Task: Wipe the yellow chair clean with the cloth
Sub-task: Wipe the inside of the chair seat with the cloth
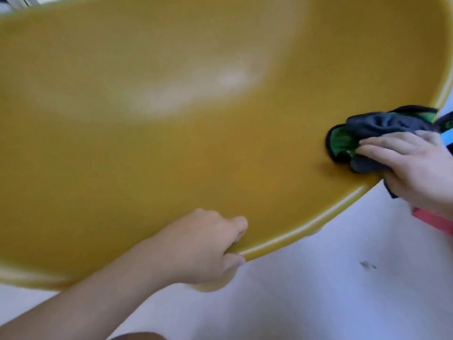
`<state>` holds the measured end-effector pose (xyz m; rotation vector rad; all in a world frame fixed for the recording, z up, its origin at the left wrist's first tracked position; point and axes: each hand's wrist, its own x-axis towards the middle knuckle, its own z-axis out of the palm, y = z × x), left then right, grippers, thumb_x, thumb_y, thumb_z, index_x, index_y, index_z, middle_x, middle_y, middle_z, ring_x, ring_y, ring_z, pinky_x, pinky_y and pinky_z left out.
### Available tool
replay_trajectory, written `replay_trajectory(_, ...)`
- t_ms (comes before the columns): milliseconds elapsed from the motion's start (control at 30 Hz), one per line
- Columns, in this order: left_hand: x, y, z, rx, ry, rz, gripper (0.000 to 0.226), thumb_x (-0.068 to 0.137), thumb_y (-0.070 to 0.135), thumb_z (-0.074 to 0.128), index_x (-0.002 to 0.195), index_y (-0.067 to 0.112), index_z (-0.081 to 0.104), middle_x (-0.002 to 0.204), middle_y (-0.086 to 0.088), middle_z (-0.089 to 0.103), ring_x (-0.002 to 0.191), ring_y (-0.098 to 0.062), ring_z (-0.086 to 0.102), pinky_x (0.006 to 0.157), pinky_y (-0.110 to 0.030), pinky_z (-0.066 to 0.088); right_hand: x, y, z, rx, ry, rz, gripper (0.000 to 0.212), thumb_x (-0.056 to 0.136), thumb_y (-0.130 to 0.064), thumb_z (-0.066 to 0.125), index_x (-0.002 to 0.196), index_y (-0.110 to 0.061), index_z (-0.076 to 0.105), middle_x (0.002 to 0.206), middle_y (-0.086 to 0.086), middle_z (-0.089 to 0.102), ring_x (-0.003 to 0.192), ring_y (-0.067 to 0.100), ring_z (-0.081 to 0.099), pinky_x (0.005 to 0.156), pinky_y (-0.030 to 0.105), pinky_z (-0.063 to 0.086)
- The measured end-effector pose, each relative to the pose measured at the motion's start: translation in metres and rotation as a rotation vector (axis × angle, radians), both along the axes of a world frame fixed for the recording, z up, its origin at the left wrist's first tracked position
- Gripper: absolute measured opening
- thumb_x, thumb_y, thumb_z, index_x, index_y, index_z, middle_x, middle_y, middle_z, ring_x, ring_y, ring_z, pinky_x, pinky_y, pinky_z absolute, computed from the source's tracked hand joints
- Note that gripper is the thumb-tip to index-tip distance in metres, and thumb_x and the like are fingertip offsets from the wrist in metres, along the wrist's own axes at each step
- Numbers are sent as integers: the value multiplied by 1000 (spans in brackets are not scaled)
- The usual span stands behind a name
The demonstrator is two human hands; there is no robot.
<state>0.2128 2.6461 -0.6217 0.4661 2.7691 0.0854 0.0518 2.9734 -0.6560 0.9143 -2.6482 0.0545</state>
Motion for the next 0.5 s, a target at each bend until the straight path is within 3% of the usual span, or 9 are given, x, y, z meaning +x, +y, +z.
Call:
replay_trajectory(100, -3, 11, -5, 22, 36, -48, 20, 95, 43, 43, 100, 25, 39, 92, 3, 58, 84, -28, 51, 75, -39, 41, 10, -54, 7, -353, -84, -327, 27, 90, -21, 45, 115, -23, 55, 86, 10, 69, 84, 39, 65, 74, 44, 49)
replay_trajectory(200, 2, 17, -7, 74, -20, -53, 14, 97, 30, 41, 105, 19, 40, 108, -2, 57, 98, -29, 54, 79, -41, 41, 42, -92, 15, -552, -533, -239, 22, 92, -15, 57, 112, -22, 62, 93, 7, 68, 92, 33, 63, 78, 36, 46)
replay_trajectory(300, 7, 5, 9, 127, -205, 19, 20, 91, 23, 50, 111, 21, 49, 113, -1, 61, 103, -28, 58, 79, -40, 47, 73, -113, 36, -1075, -951, -287, 17, 94, -9, 56, 91, -21, 67, 77, -6, 70, 74, 12, 65, 66, 22, 52)
replay_trajectory(400, 12, -10, 54, 7, -277, 136, 31, 85, 11, 52, 113, 22, 59, 106, -5, 66, 96, -31, 62, 67, -34, 43, 88, -126, 84, -1604, -1120, -532, 13, 93, -13, 56, 91, -17, 68, 75, -1, 68, 67, 18, 64, 53, 28, 53)
replay_trajectory(500, 21, -29, 123, 38, -266, 269, 31, 88, 5, 46, 112, 19, 62, 100, -8, 68, 91, -33, 62, 63, -33, 42, 105, -143, 149, -1894, -1484, -668, 31, 74, -28, 69, 104, -21, 68, 84, -2, 68, 66, 19, 66, 61, 33, 51)
